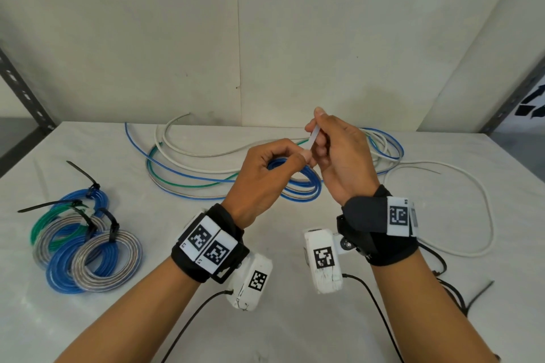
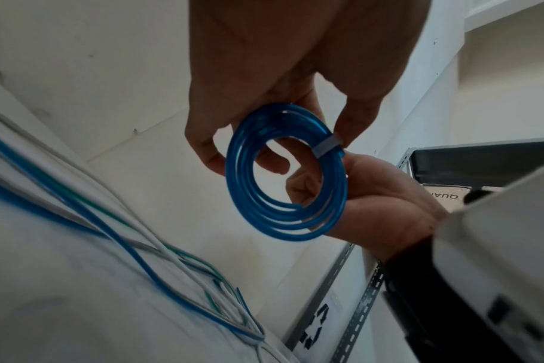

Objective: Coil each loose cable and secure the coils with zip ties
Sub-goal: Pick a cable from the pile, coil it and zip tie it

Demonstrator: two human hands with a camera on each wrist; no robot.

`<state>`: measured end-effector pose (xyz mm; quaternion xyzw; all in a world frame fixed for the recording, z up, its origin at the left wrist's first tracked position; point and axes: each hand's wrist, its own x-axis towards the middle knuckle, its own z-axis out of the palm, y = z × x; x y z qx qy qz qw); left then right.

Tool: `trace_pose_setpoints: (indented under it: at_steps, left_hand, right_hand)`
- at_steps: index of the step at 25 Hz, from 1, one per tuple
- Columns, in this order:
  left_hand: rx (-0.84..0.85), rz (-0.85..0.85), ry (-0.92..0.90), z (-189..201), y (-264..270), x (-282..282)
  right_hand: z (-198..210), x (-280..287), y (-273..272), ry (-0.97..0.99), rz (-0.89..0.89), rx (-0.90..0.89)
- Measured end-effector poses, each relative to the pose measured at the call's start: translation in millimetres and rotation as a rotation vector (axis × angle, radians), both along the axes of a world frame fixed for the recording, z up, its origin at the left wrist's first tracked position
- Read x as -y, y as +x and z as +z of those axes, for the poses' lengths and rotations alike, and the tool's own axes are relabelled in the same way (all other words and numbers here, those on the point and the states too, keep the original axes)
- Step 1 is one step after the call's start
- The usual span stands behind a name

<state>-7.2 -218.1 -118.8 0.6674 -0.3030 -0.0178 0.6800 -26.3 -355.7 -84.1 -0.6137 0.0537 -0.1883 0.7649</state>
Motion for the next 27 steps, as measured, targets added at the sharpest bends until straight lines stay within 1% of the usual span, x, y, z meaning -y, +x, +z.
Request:
trace_pose_setpoints:
  at_steps: [2, 4, 5, 8, 9, 11, 13, 16, 19, 22, 24, 27]
  left_hand:
    - [-0.002, 0.020, 0.034, -1, 4, -1]
    - [-0.032, 0.087, 0.031, 0, 9, -5]
    - [-0.069, 0.137, 0.004, 2, 12, -8]
    - [-0.225, 0.263, -0.115, 3, 26, -21]
    - [-0.268, 0.268, -0.148, 4, 30, -24]
    - [-0.319, 0.217, -0.194, 5, 33, -30]
    - [-0.332, 0.158, -0.184, 8, 33, -33]
    - [-0.314, 0.112, -0.127, 12, 29, -44]
    - [-0.330, 0.063, -0.150, 19, 23, -54]
    - [-0.328, 0.015, -0.130, 29, 19, -62]
    - [-0.329, 0.012, -0.109, 33, 15, -73]
    - [-0.377, -0.002, -0.103, 37, 4, -88]
  right_hand:
    - [-7, 1, 4, -0.081, -0.033, 0.013]
    - [-11, 1, 7, -0.188, 0.003, -0.027]
    - [-13, 0, 8, -0.253, 0.058, -0.057]
    - [-17, -2, 5, -0.444, 0.299, -0.102]
    - [-19, -3, 4, -0.484, 0.330, -0.099]
    - [-20, -5, 5, -0.521, 0.279, -0.051]
    - [-18, -3, 5, -0.480, 0.216, -0.009]
    - [-12, 4, 1, -0.341, 0.188, -0.006]
    - [-5, 7, -5, -0.247, 0.242, -0.018]
    - [-2, 5, -11, -0.187, 0.303, -0.026]
    - [1, 0, -13, -0.183, 0.359, -0.025]
    - [10, -6, -20, -0.201, 0.431, -0.063]
